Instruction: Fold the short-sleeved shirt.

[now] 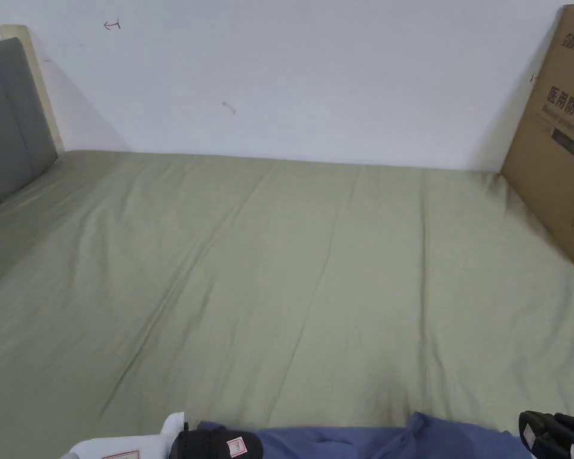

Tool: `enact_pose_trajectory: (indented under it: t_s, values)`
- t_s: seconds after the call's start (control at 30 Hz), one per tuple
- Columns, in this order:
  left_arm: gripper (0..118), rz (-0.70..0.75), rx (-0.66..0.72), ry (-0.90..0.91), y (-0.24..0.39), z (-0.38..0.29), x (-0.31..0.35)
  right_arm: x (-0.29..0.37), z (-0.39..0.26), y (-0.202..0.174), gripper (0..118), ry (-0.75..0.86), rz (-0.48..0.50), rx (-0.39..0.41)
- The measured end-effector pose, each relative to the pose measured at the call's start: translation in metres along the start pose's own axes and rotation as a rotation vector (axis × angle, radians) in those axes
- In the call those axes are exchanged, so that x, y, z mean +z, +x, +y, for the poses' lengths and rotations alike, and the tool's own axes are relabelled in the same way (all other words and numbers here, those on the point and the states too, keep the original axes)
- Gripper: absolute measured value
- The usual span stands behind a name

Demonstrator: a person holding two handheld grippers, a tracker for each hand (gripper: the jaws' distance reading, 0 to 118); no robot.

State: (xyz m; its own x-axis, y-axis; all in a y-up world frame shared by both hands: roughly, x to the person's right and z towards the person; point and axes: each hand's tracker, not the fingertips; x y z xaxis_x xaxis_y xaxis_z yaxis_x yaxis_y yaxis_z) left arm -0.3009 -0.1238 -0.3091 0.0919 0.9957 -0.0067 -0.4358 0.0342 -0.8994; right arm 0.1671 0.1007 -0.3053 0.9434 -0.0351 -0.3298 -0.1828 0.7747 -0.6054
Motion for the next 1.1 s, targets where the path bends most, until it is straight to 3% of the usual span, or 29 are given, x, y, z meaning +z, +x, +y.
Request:
enact_pose_trajectory:
  t_s: [0.03,0.07,0.1,0.13,0.17,0.27,0.37,0.43,0.5,0.57,0.63,0.87,0.97,1.0,1.03,1.1]
  values:
    - [108,0.013,-0.012,0.011,0.002,0.001,0.004,0.000,0.001,-0.001,0,0.000,0.001,0.002]
    - [80,0.106,-0.026,0.050,-0.004,0.003,0.011,0.000,0.001,-0.001,0,0.001,0.003,0.003]
    - [15,0.147,-0.038,0.067,-0.006,0.006,0.010,0.000,0.001,-0.001,0,0.002,0.006,0.003]
    - [13,0.371,0.035,0.072,-0.015,0.004,0.016,0.000,0.002,-0.002,0,0.003,0.009,0.003]
    - [13,0.207,0.028,0.060,-0.004,0.000,0.020,0.000,0.002,-0.002,0,0.002,0.013,0.002]
    - [14,0.497,-0.173,0.015,0.033,-0.004,0.019,0.000,0.003,-0.003,0,0.004,0.026,0.009]
    - [14,0.672,-0.254,0.058,0.087,-0.013,0.030,0.003,0.004,-0.001,0,0.025,0.047,0.007]
    - [14,0.940,-0.357,0.122,0.128,-0.018,0.038,0.005,0.004,0.001,0,0.035,0.058,0.003]
    - [14,1.345,-0.510,0.162,0.166,-0.029,0.029,0.008,0.002,0.003,0,0.042,0.068,0.000]
    - [14,1.495,-0.704,0.127,0.188,-0.038,0.015,0.010,-0.001,0.007,0,0.045,0.071,-0.001]
    - [14,1.460,-0.729,0.123,0.202,-0.043,0.001,0.012,-0.004,0.012,0,0.050,0.071,-0.010]
    - [14,1.061,-0.534,0.066,0.215,-0.043,-0.085,0.030,-0.013,0.035,0,0.067,0.052,-0.081]
    - [16,0.981,-0.488,-0.021,0.194,-0.041,-0.135,0.036,-0.016,0.045,0,0.069,0.033,-0.114]
    - [27,0.976,-0.492,-0.050,0.186,-0.042,-0.149,0.038,-0.016,0.048,0,0.069,0.030,-0.126]
    - [46,0.963,-0.478,-0.101,0.178,-0.042,-0.164,0.040,-0.017,0.051,0,0.069,0.028,-0.137]
    - [107,0.873,-0.431,-0.156,0.168,-0.047,-0.181,0.043,-0.018,0.055,0,0.072,0.023,-0.149]
